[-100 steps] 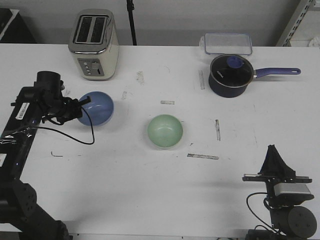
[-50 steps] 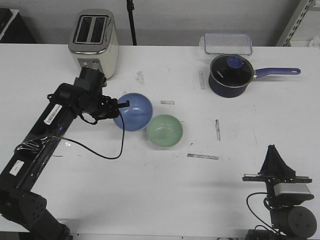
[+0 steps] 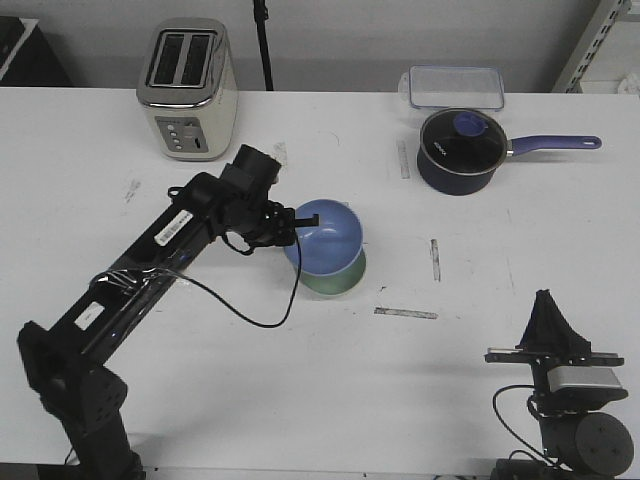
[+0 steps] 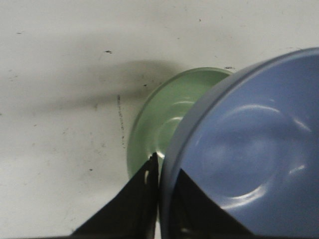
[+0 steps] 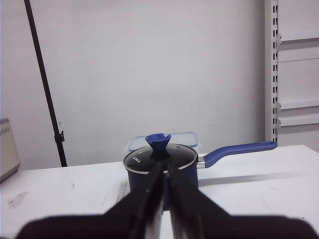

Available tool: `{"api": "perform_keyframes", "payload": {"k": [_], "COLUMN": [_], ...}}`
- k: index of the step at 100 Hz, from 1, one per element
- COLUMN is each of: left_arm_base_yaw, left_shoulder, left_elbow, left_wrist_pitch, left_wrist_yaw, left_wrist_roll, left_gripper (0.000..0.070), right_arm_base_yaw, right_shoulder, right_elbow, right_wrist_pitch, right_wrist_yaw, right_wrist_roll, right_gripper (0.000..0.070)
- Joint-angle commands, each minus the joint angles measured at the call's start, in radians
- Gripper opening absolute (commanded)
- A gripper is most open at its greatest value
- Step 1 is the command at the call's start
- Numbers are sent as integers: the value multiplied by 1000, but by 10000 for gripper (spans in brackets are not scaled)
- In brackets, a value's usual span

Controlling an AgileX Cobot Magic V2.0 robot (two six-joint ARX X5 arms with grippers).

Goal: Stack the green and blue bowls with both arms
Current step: 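Carry the blue bowl over the green bowl with the left gripper, then lower the blue bowl into the green bowl and open the left gripper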

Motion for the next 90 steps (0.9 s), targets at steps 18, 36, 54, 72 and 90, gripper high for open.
{"api": "perform_keyframes", "payload": {"k": [18, 36, 54, 72, 90], "left_arm_base_yaw": [-33, -34, -33, -32, -33], "left_shoulder": [79, 86, 86, 86, 86], "left_elbow": [56, 55, 54, 53, 53], "left_wrist_pitch": [-23, -23, -28, -33, -39], "left_wrist_yaw": [-1, -4, -48, -50, -50], "left_wrist_roll": [-13, 8, 21, 32, 34], "left_gripper": [3, 13, 56, 57, 127], "right_arm_base_yaw": [1, 1, 1, 1, 1], "right_shoulder": [0, 0, 0, 0, 0], "right_elbow": [3, 3, 3, 3, 3], "right_wrist_pitch": [13, 13, 13, 13, 13], "right_wrist_yaw": [0, 0, 0, 0, 0], "right_wrist_roll": [9, 9, 9, 9, 9], "right_gripper": [6, 6, 6, 6, 6]}}
